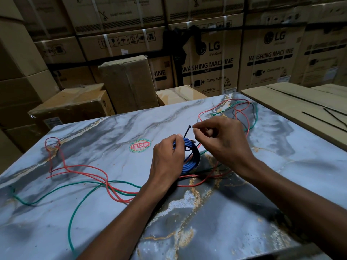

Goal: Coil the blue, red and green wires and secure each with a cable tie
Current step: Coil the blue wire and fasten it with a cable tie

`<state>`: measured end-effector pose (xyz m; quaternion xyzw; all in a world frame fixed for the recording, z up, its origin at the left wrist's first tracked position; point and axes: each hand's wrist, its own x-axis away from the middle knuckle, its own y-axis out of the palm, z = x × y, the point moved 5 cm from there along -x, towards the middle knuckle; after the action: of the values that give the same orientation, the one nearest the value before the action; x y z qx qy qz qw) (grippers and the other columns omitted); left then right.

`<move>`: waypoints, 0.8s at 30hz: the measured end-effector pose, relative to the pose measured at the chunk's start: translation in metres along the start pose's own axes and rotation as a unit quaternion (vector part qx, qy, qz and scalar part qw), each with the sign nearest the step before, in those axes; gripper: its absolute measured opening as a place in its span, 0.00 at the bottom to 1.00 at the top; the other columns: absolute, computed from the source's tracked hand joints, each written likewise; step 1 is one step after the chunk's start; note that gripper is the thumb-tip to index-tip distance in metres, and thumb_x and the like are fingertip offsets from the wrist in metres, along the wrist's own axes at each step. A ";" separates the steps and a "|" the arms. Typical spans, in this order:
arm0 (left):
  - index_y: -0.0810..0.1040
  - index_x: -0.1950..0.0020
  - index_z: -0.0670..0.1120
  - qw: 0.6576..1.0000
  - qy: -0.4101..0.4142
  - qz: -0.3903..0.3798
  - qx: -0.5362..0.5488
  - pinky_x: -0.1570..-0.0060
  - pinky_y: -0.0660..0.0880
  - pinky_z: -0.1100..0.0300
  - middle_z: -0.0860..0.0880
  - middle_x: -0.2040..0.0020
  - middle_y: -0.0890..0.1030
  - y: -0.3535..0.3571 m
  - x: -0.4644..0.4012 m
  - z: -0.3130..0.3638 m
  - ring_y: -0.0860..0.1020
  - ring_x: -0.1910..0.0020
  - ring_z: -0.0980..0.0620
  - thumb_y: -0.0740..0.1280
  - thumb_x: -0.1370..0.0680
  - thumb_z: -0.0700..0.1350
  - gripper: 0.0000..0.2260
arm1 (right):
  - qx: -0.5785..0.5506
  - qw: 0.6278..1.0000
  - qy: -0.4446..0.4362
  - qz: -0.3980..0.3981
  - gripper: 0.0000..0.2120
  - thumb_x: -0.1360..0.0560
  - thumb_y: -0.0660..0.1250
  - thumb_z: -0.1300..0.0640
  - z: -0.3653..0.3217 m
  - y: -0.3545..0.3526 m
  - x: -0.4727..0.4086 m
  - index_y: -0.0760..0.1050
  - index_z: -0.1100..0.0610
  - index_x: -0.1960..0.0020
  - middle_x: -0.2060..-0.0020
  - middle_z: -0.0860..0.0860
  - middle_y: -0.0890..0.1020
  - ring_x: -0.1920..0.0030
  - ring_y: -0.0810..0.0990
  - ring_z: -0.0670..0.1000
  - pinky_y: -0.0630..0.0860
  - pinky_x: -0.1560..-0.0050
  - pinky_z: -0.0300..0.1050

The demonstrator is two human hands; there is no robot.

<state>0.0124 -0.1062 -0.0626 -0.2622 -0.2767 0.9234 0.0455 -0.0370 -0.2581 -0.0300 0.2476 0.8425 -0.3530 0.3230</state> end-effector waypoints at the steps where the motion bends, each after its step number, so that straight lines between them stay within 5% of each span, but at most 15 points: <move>1: 0.72 0.64 0.41 1.000 0.001 0.000 -0.001 0.69 0.60 0.56 0.50 0.73 0.69 0.000 0.000 0.000 0.65 0.71 0.52 0.57 0.15 0.50 0.21 | -0.001 1.000 -0.002 0.002 0.06 0.25 0.74 0.59 0.000 0.000 0.000 0.88 0.55 0.49 0.70 0.41 0.79 0.66 0.78 0.44 0.74 0.65 0.34; 7: 0.72 0.64 0.41 1.000 0.001 -0.002 -0.004 0.68 0.61 0.54 0.50 0.72 0.70 0.001 0.000 -0.001 0.65 0.71 0.52 0.57 0.15 0.50 0.21 | 0.000 1.000 0.000 -0.003 0.06 0.25 0.74 0.59 0.000 0.000 0.000 0.88 0.56 0.50 0.72 0.38 0.77 0.67 0.78 0.40 0.70 0.65 0.28; 15: 0.68 0.65 0.48 0.997 0.072 0.016 -0.025 0.71 0.61 0.66 0.53 0.73 0.68 0.000 0.005 0.011 0.70 0.70 0.56 0.59 0.16 0.45 0.17 | -0.025 0.999 0.027 -0.015 0.09 0.25 0.74 0.58 0.008 0.001 -0.001 0.87 0.56 0.46 0.71 0.44 0.80 0.68 0.78 0.40 0.71 0.63 0.28; 20: 0.70 0.62 0.45 0.987 0.140 0.024 -0.079 0.69 0.60 0.55 0.52 0.71 0.69 -0.002 0.000 0.012 0.68 0.72 0.50 0.57 0.17 0.48 0.15 | -0.067 0.995 0.047 -0.054 0.17 0.25 0.75 0.58 0.013 0.002 -0.004 0.83 0.53 0.36 0.67 0.44 0.83 0.70 0.77 0.40 0.73 0.62 0.31; 24: 0.70 0.61 0.46 0.980 0.173 0.016 -0.102 0.68 0.58 0.58 0.51 0.69 0.70 -0.004 0.000 0.015 0.68 0.71 0.51 0.58 0.17 0.48 0.14 | -0.077 0.992 0.042 -0.089 0.16 0.24 0.73 0.59 0.016 0.003 -0.006 0.83 0.52 0.37 0.72 0.42 0.77 0.71 0.72 0.43 0.72 0.65 0.36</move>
<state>0.0044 -0.1101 -0.0503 -0.4254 -0.3535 0.8316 0.0508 -0.0248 -0.2697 -0.0355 0.1612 0.8987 -0.3035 0.2725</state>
